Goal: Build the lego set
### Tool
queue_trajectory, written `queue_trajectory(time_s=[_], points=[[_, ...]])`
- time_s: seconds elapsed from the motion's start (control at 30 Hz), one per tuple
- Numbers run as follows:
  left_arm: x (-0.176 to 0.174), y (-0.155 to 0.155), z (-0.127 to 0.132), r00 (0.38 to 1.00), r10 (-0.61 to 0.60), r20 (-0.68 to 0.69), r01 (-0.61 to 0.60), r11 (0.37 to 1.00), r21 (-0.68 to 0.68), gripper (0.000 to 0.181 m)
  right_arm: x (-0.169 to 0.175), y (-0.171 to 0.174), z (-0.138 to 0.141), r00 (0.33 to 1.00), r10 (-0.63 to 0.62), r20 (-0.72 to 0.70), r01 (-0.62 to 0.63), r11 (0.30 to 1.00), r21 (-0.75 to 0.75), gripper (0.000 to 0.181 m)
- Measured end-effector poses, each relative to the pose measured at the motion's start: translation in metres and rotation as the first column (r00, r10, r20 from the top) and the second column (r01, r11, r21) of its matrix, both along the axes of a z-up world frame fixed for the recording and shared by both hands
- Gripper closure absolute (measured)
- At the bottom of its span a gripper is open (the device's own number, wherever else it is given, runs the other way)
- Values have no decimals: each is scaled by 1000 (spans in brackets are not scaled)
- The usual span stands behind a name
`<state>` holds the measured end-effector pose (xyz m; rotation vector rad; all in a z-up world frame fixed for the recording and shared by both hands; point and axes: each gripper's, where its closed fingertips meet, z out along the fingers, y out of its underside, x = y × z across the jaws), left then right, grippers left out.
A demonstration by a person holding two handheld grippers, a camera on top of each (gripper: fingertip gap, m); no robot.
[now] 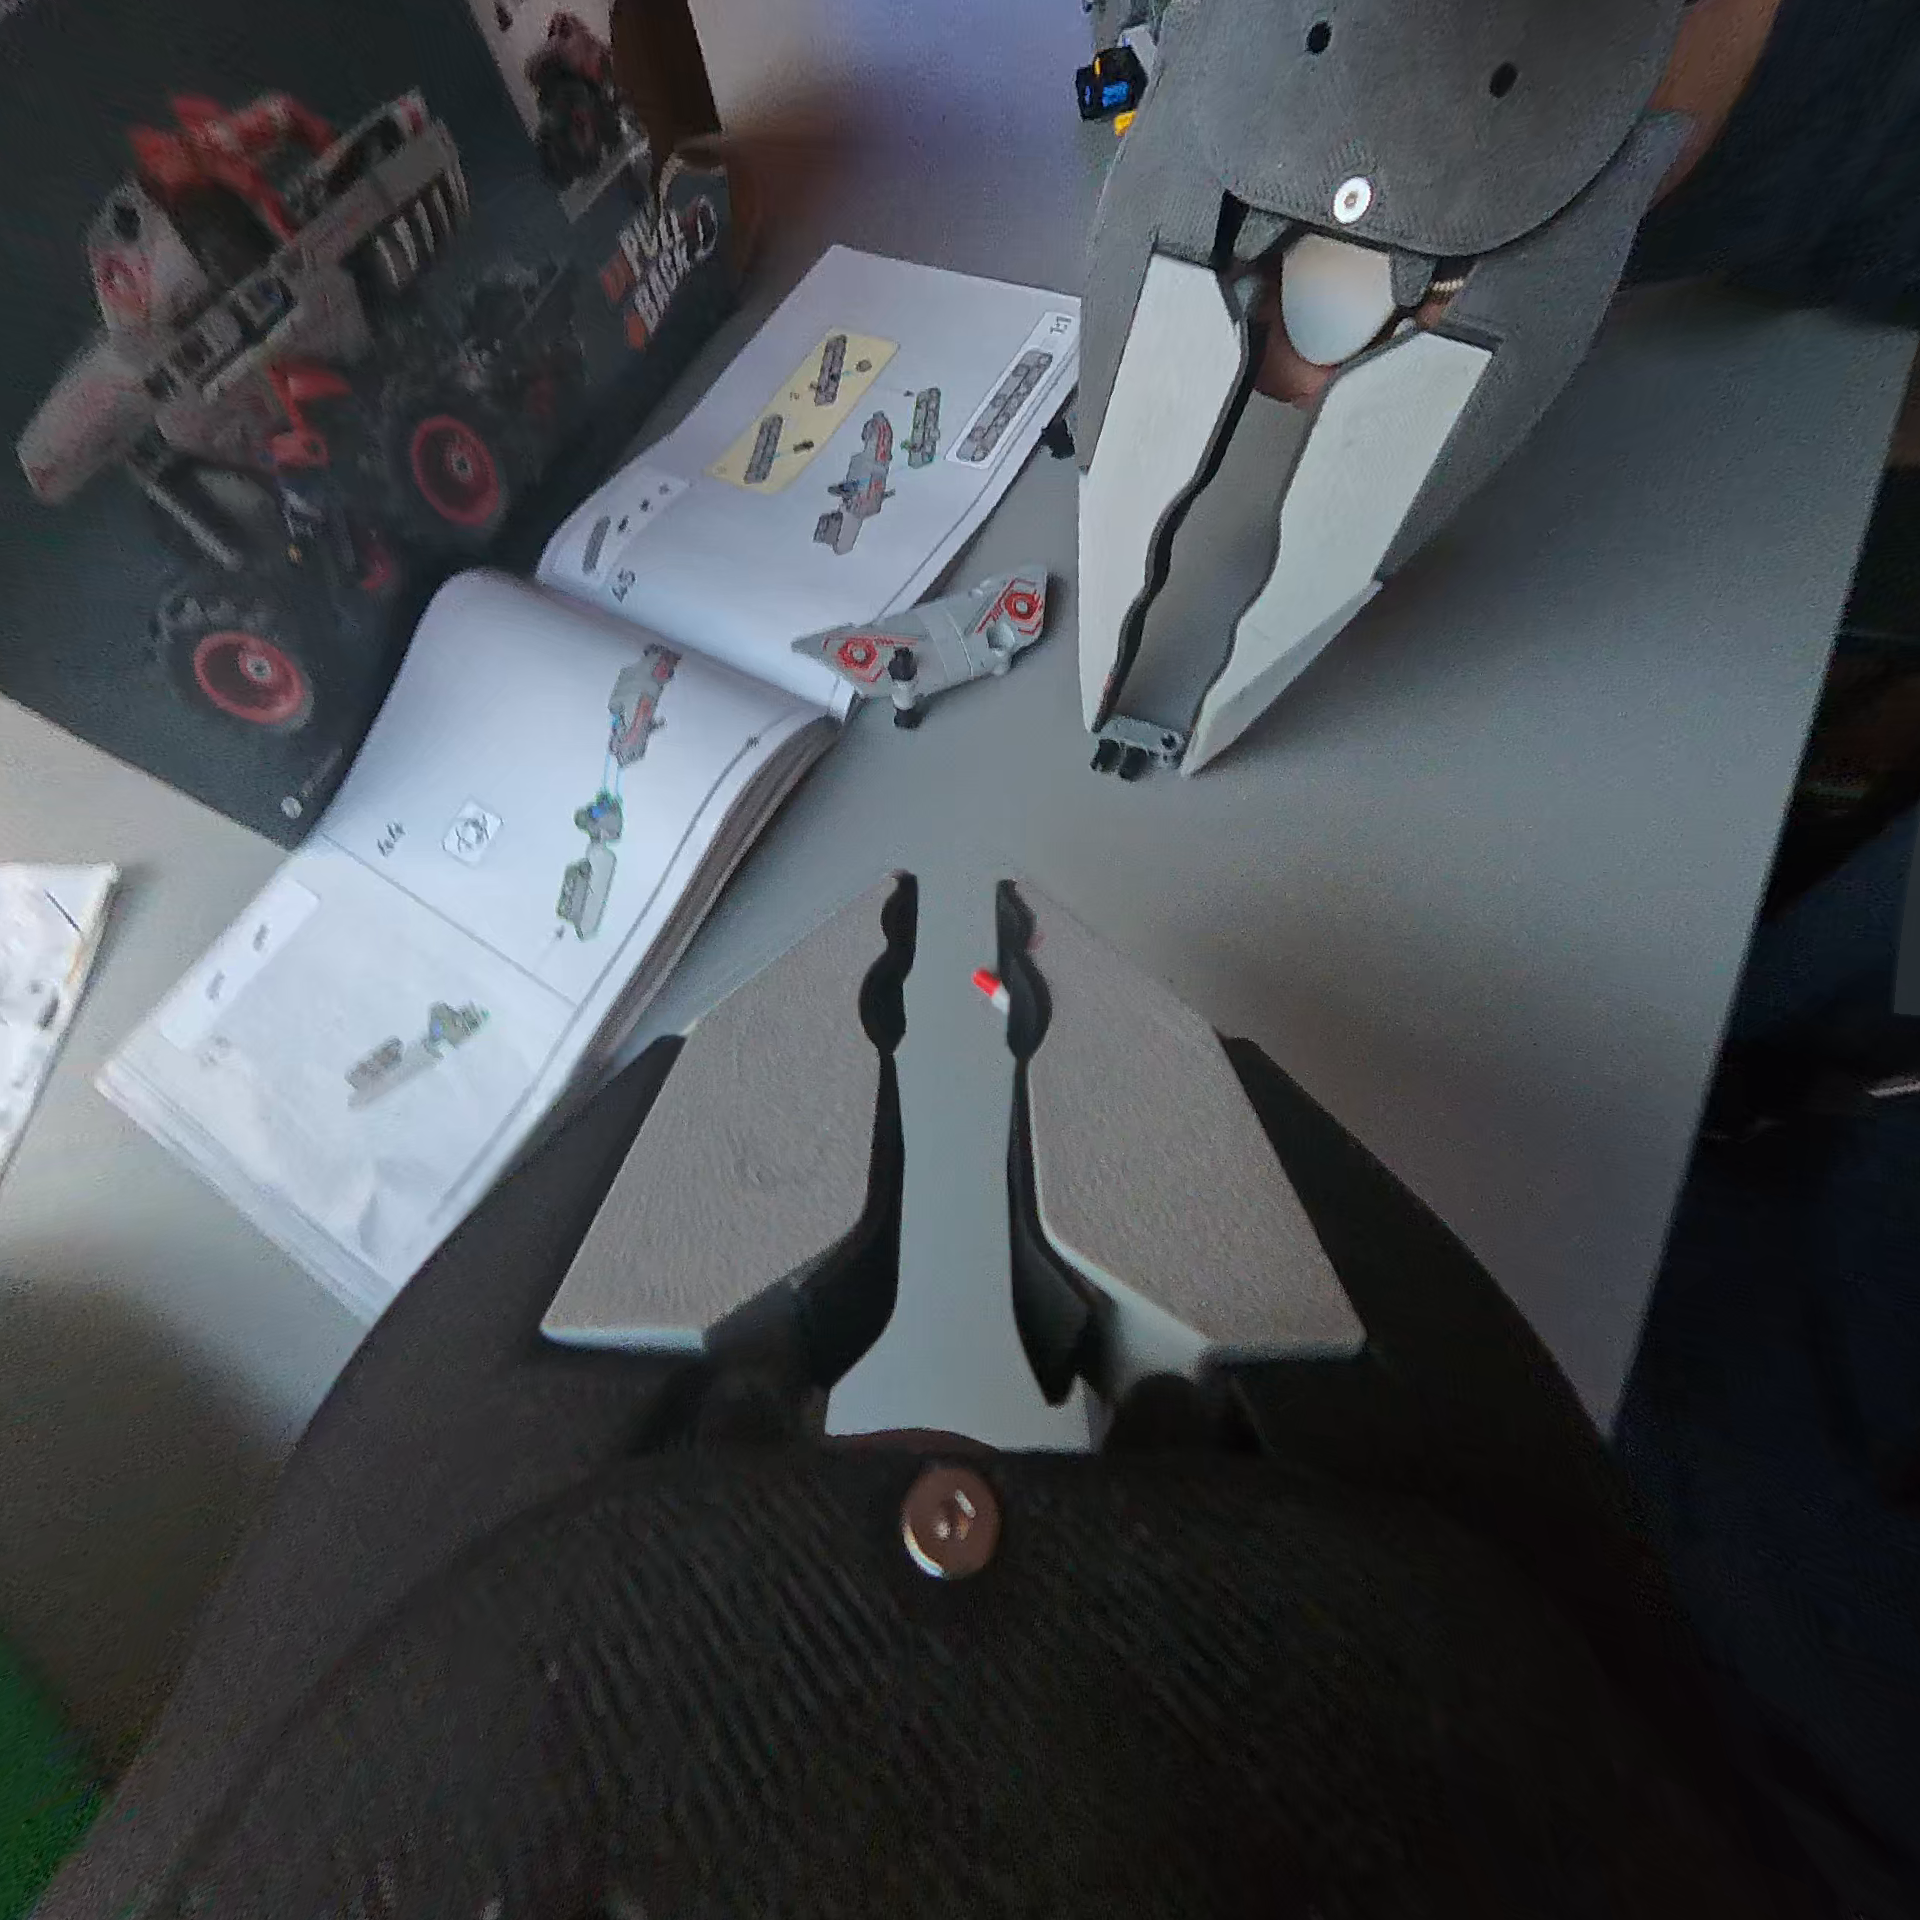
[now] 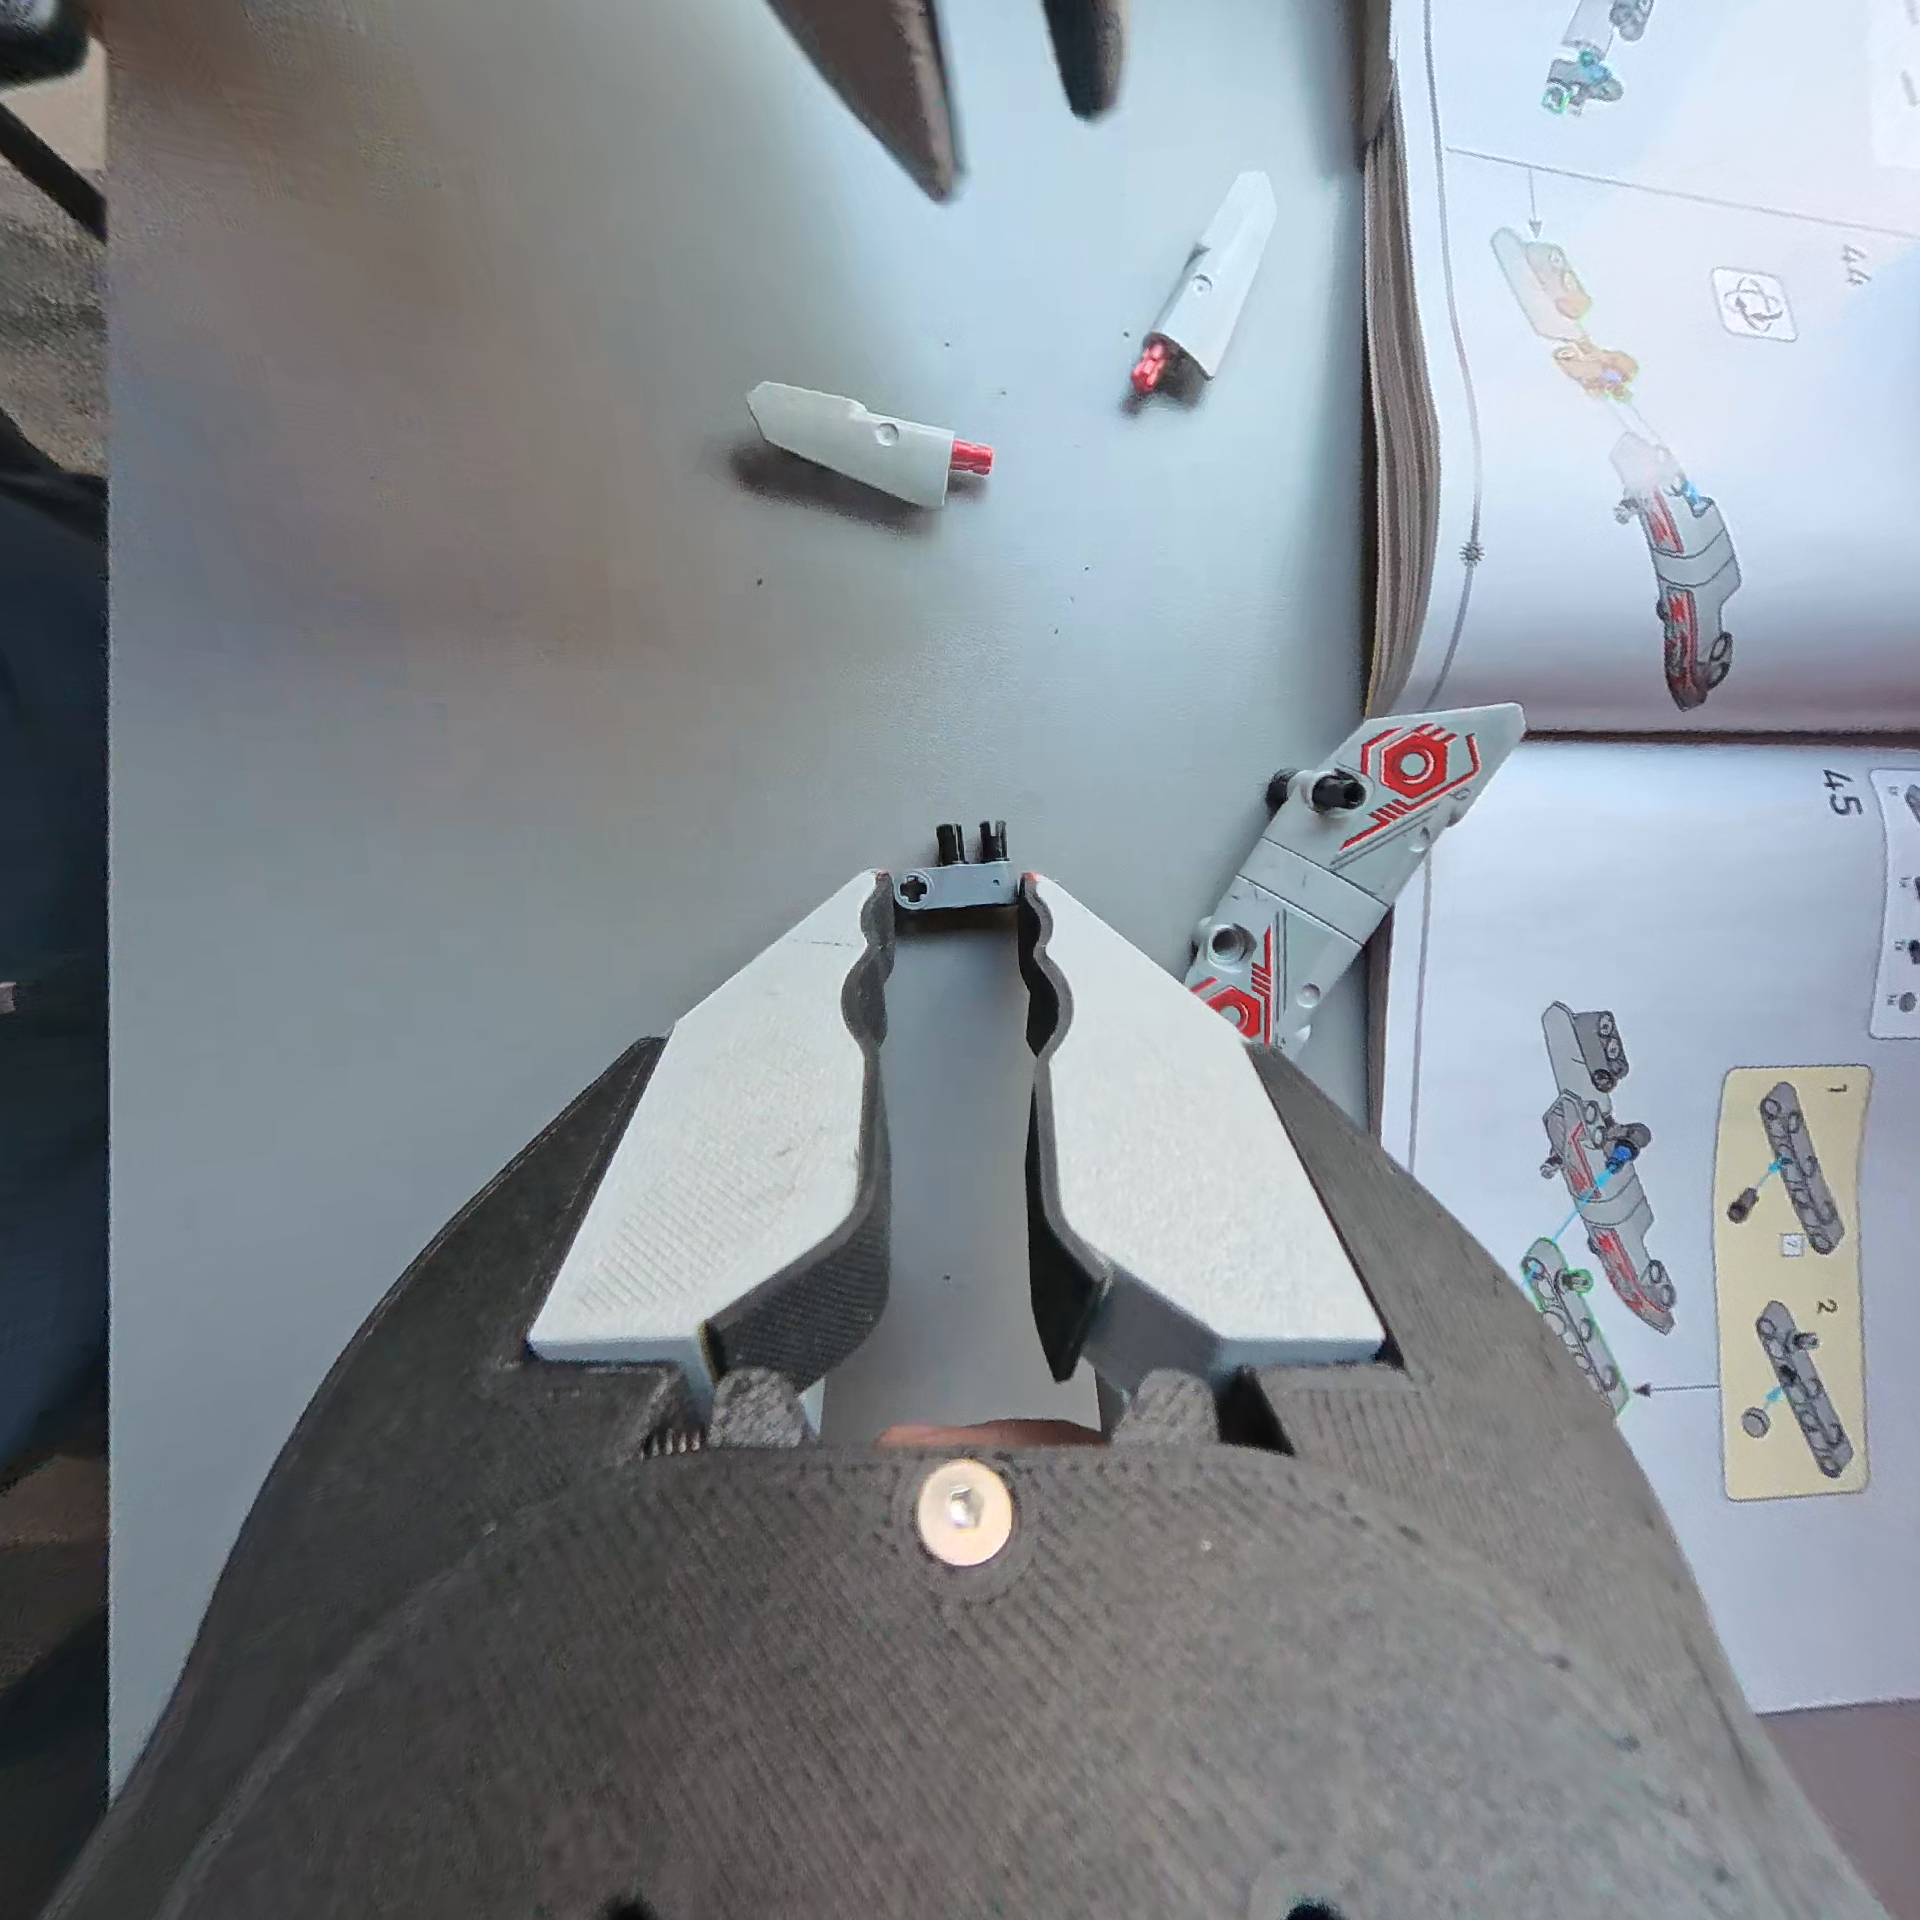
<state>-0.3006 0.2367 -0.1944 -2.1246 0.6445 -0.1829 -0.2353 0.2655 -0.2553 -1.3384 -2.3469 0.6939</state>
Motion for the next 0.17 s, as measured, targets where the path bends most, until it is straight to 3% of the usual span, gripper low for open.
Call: queue_trajectory(time_s=[0.03, 0.17], points=[[-2, -6, -4, 1000, 6, 30, -5, 999, -32, 166, 0, 0, 0, 1000, -3, -4, 3, 1000, -12, 160], [8, -25, -31, 994, -15, 104, 33, 984, -176, 155, 0, -1, 0, 1000, -17, -13, 16, 999, -49, 160]])
